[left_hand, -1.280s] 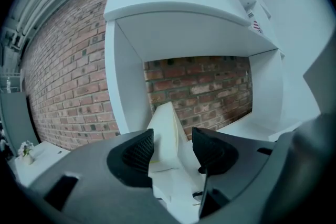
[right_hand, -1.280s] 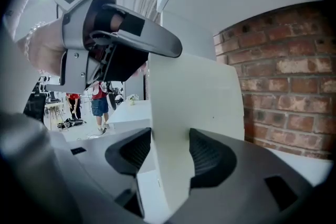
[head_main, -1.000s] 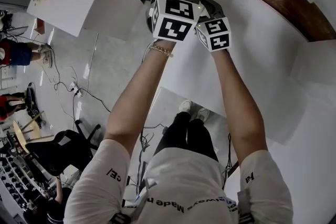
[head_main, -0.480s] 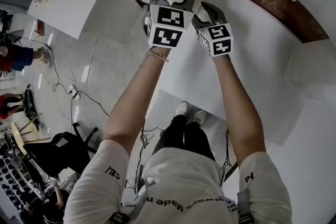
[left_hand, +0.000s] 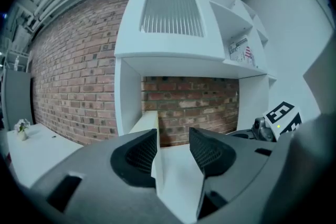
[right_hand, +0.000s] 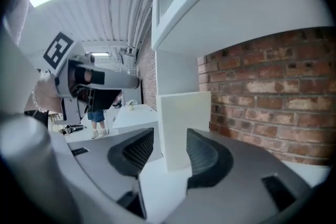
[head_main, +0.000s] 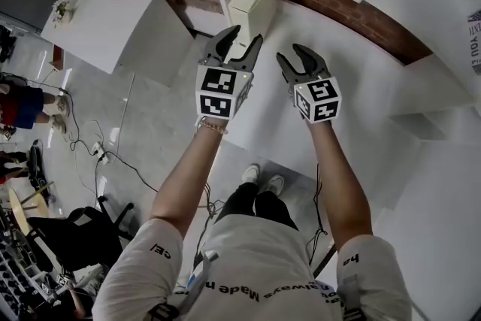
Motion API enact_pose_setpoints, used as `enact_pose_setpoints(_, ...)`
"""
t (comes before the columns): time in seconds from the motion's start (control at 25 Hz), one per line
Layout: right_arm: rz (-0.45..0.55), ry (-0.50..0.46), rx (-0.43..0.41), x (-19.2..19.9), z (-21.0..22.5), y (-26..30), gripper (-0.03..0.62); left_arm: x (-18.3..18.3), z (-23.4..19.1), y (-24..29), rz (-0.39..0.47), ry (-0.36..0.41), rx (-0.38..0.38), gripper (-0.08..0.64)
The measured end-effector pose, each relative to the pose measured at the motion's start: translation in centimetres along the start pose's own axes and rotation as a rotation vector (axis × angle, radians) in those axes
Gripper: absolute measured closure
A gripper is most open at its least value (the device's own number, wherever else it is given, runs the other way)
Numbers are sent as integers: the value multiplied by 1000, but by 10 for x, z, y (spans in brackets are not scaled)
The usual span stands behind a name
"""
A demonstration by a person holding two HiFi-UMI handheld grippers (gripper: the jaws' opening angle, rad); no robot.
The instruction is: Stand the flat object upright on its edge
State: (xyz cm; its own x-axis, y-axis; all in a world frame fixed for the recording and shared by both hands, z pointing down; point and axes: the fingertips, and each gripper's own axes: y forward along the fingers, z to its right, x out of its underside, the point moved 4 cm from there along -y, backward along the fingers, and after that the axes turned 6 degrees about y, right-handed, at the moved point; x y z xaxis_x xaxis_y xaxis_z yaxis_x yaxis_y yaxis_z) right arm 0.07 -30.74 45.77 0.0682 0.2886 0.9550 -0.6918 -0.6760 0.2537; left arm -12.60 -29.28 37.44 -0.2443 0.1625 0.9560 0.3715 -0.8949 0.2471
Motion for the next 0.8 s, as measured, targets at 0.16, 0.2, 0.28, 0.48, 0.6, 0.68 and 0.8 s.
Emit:
enact_pose_setpoints(0.16,19,5,20,-19,-11,-57,419,-1,23,-43,38,-43,54,409)
enact_pose_setpoints(0.2,23,6,24,-22,-13,-71,425,-1,28,-53,47,-50,65,432)
enact_pose_setpoints(0.28,37,16,32,-29,-17,-99,436,0,36,-73,60,-58,78,450)
enact_pose_setpoints(0.48,87,42,67,-58,-36,-175,469,-20,53,-123,114,-61,89,489)
enact_pose_setpoints(0.6,95,52,82,-71,-51,-212,482,-34,70,-148,139,-49,111,500)
enact_pose_setpoints(0.68,108,59,101,-79,-60,-233,491,-40,84,-160,151,-47,138,505)
enact_pose_setpoints(0.8,138,62,130,-94,-70,-263,503,-53,101,-174,180,-45,183,510)
